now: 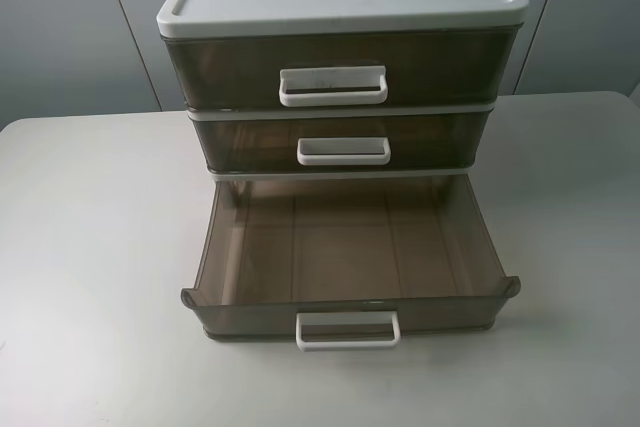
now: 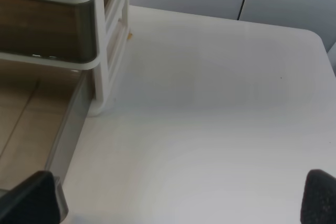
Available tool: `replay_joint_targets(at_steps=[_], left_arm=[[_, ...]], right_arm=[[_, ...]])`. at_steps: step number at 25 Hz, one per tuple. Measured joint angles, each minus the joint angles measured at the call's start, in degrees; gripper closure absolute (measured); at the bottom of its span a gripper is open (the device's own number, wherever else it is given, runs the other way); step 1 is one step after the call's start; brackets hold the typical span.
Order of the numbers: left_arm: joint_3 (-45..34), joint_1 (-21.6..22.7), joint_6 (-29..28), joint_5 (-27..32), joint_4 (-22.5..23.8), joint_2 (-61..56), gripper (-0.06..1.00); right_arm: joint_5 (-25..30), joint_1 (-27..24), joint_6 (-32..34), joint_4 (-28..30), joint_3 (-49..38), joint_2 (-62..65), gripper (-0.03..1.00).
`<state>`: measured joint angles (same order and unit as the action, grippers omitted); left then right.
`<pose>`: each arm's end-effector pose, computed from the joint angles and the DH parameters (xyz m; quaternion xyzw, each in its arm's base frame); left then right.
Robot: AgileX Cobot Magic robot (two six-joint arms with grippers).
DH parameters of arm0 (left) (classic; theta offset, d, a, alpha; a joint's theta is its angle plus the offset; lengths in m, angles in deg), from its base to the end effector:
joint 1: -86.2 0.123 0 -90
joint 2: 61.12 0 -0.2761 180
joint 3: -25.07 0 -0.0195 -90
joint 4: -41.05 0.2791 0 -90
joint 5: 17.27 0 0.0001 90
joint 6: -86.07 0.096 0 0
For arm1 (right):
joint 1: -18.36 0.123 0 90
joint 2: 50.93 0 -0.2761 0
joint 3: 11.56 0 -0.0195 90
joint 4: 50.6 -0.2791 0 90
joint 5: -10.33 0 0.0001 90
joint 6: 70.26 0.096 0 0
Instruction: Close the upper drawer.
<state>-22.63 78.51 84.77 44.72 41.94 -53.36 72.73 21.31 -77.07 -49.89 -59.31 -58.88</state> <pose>0.0303 -0.0028 0.2903 0.0472 0.8534 -0.0330 0.5181 0.0308 0.0005 0.2893 -0.0726 0.8545 -0.0235 0.5138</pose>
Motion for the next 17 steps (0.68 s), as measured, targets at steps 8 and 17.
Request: replay_joint_targets(at_steps=[8,17], left_arm=[[0.0,0.0,0.0,0.0,0.0,0.0,0.20],[0.0,0.0,0.1,0.0,0.0,0.0,0.20]], right_arm=[[0.0,0.0,0.1,0.0,0.0,0.0,0.27],[0.0,0.0,0.2,0.0,0.0,0.0,0.27]])
